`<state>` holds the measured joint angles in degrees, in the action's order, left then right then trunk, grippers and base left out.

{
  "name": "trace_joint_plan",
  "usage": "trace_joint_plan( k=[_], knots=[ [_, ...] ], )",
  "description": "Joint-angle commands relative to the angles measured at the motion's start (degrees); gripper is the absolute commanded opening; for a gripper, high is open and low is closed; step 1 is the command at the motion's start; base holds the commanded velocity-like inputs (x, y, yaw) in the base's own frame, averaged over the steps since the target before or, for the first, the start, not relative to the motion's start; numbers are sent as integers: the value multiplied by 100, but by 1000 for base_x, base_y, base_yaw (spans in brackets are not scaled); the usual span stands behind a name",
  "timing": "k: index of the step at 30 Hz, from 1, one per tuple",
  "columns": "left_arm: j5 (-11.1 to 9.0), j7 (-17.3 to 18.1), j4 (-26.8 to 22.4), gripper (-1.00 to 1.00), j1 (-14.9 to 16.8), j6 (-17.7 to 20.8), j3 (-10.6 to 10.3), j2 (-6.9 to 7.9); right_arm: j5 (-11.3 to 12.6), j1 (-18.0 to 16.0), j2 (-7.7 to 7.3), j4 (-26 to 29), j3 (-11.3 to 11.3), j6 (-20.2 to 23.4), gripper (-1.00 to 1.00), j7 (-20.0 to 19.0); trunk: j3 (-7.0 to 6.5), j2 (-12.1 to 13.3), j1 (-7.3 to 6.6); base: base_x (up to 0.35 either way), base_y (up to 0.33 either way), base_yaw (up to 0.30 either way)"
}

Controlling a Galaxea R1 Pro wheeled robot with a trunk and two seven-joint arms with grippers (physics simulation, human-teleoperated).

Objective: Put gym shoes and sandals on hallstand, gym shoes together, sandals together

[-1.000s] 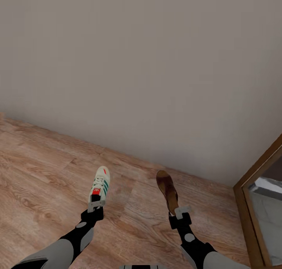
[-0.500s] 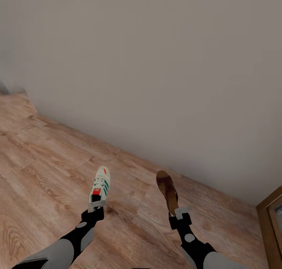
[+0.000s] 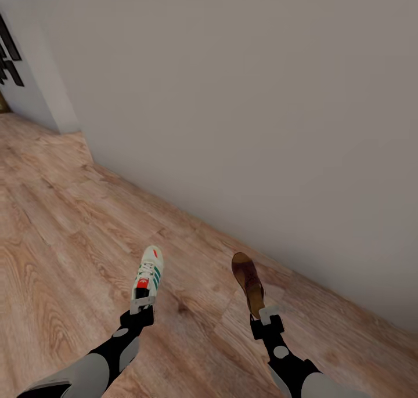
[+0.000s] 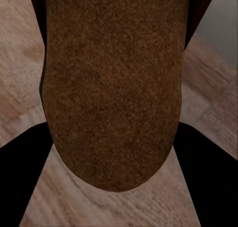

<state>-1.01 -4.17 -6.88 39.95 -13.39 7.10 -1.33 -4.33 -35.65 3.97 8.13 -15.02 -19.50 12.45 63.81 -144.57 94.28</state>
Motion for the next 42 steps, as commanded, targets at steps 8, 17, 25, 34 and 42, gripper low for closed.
trace_joint_plan(
  k=[8,17,25,34,42],
  knots=[
    [-5,-5,2,-100,4,-17,20,9,-49,-3,3,-11,-28,-1,-100,55,5,-2,0,239,89,300],
    [-13,-5,-5,-100,6,-32,20,10,-50,-3,7,-87,-34,-1,-100,48,5,-2,0,39,14,300],
    [-9,-2,-7,-100,4,-28,20,10,-50,-3,7,-107,-36,-1,-100,47,5,-2,0,1,0,300],
    [19,15,15,-100,6,-39,20,10,-50,-3,7,-109,-36,-1,-100,47,5,-2,0,0,0,300],
    [6,-3,11,-100,7,-41,20,19,-50,-3,7,-110,-36,-5,-100,47,3,-2,0,0,0,300]
  ],
)
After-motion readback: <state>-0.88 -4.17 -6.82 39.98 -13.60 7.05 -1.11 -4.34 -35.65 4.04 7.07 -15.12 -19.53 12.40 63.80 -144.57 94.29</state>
